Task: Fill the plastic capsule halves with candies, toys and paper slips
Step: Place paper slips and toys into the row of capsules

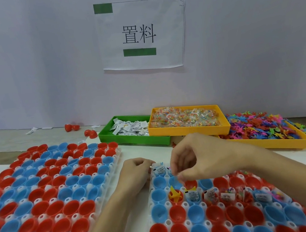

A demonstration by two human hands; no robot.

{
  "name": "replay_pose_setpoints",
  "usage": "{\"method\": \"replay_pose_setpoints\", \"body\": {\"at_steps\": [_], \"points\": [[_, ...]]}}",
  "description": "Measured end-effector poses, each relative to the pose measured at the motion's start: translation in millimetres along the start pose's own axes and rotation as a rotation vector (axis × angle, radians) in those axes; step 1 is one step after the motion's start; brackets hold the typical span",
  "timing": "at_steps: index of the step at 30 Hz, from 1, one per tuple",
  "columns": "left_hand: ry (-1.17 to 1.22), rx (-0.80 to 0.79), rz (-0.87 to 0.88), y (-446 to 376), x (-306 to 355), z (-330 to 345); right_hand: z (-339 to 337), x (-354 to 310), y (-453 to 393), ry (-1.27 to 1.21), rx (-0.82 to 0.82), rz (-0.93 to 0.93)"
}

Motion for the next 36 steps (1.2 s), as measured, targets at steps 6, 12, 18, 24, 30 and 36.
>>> {"method": "replay_pose_setpoints", "body": {"at_steps": [6, 12, 18, 24, 30, 36], "points": [[0.011, 0.000, 0.013, 1, 0, 0, 11, -6, -5, 0.068, -0.071, -0.001], [-0.002, -0.004, 0.017, 2, 2, 0, 15, -9, -10, 0.120, -0.087, -0.053], [-0.004, 0.000, 0.011, 2, 2, 0, 17, -4, -14, 0.120, -0.125, -0.045], [-0.005, 0.006, 0.012, 2, 3, -1, 20, -5, -17, 0.209, -0.157, -0.044], [0.005, -0.002, 0.014, 4, 4, 0, 21, -6, -19, 0.235, -0.147, -0.059], [0.016, 0.000, 0.007, 3, 3, 0, 21, 0, -19, 0.203, -0.133, -0.064]]}}
Point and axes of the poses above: each hand's wrist, its own y-axis away from the middle knuckle, its own z-axis out of the palm, x = y × z, the point moved 6 cm from there along -y, towards the middle knuckle, and after that the axes turned 9 degrees about -z, right-handed, at the moved point
